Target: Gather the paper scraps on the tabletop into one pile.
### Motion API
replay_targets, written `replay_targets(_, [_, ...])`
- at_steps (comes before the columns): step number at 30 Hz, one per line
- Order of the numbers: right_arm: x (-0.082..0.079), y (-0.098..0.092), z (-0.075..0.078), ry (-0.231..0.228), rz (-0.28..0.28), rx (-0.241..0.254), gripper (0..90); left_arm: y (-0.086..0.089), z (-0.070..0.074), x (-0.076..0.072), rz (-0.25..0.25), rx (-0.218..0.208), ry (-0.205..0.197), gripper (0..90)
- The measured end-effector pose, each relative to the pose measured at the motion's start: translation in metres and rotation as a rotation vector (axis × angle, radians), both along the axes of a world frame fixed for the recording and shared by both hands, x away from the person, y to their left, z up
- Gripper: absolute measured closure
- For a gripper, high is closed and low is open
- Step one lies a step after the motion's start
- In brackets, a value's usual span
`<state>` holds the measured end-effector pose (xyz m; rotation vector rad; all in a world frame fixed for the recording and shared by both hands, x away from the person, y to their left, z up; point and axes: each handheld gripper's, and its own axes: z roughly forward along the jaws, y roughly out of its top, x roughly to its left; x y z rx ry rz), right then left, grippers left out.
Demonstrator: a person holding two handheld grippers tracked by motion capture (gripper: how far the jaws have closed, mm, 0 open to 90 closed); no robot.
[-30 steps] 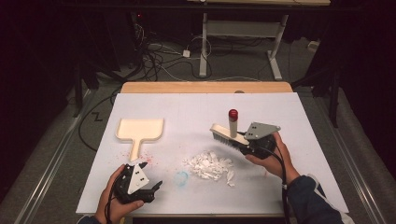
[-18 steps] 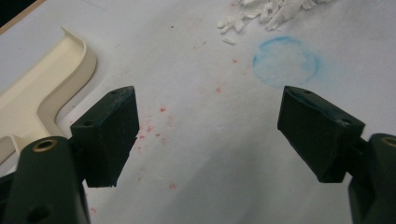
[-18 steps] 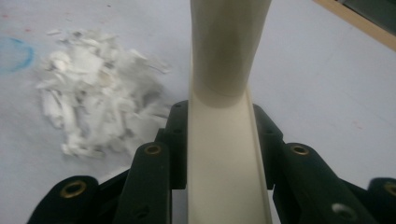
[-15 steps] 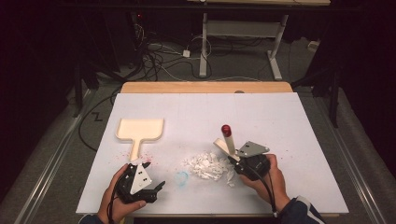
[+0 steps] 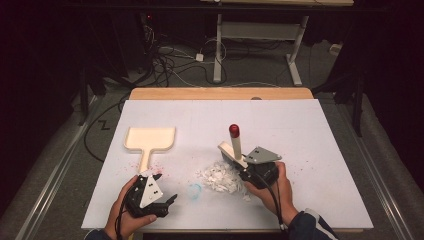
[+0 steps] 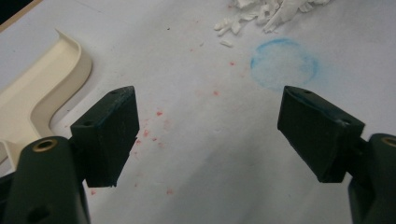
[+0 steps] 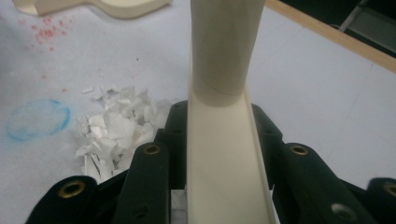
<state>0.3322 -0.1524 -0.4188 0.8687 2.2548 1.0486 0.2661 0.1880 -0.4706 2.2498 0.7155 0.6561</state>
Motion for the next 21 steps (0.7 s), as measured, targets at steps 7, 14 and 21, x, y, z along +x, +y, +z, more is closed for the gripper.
replay_targets(7, [-0.009, -0.040, 0.023, -0.025, 0.044, 0.046, 68.4, -0.002, -0.001, -0.001, 0.004, 0.016, 0.002, 19.7])
replay_targets(14, [-0.034, -0.079, 0.030, 0.023, 0.114, 0.045, 68.5, -0.002, -0.001, -0.001, 0.012, 0.023, 0.000, 19.7])
replay_targets(21, [-0.066, -0.115, 0.021, 0.083, 0.160, 0.011, 68.5, -0.002, 0.000, -0.002, 0.017, 0.024, -0.002, 19.7])
